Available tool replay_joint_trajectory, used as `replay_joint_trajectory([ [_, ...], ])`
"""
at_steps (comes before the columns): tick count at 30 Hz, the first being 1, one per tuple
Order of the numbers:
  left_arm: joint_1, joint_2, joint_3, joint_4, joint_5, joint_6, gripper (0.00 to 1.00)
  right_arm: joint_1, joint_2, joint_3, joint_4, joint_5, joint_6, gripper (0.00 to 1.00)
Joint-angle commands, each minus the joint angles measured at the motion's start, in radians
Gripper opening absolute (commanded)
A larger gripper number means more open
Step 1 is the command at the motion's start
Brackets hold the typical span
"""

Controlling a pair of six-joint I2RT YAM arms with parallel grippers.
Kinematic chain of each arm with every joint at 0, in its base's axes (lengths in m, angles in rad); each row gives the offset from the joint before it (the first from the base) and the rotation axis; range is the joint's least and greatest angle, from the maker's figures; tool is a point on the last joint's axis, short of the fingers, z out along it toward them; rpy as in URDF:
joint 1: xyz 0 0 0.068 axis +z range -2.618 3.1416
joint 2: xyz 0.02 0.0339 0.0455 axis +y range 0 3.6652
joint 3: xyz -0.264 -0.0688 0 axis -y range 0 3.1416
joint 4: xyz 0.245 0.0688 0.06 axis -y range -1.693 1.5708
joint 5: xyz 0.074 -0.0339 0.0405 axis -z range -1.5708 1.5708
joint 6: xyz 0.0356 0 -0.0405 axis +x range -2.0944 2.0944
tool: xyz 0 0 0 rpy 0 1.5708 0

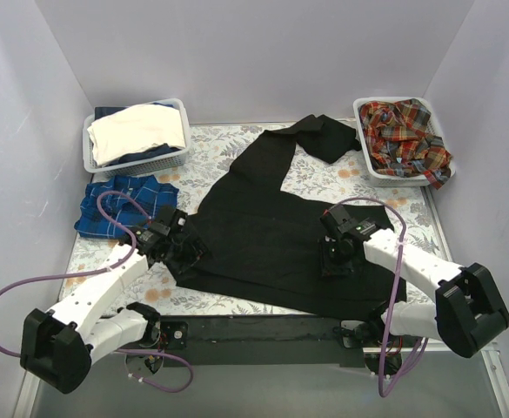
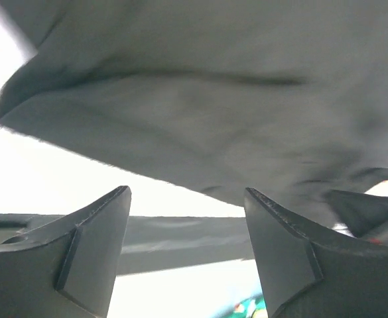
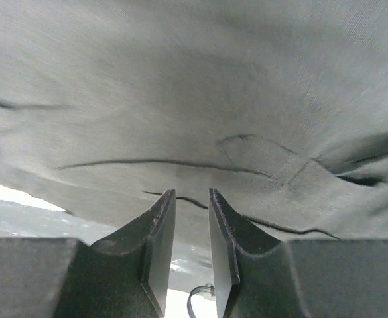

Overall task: Fold and stack the long sleeve shirts
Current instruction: Fold the shirt

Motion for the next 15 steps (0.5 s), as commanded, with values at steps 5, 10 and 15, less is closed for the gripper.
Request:
replay_joint_trajectory([
  [5,-0.004,0.105,0.249,0.053,-0.174,0.121,0.69,0.037,0.087,0.262,-0.042,0.056,-0.050,0.35],
  [10,-0.004,0.211,0.172,0.220,-0.151,0.134,0.69,0.043,0.134,0.325,-0.052,0.108,-0.045,0.35],
  [15,-0.004,0.309,0.138,0.276,-0.165,0.142,0.69,0.041,0.131,0.297,-0.091,0.162,-0.012,0.35],
])
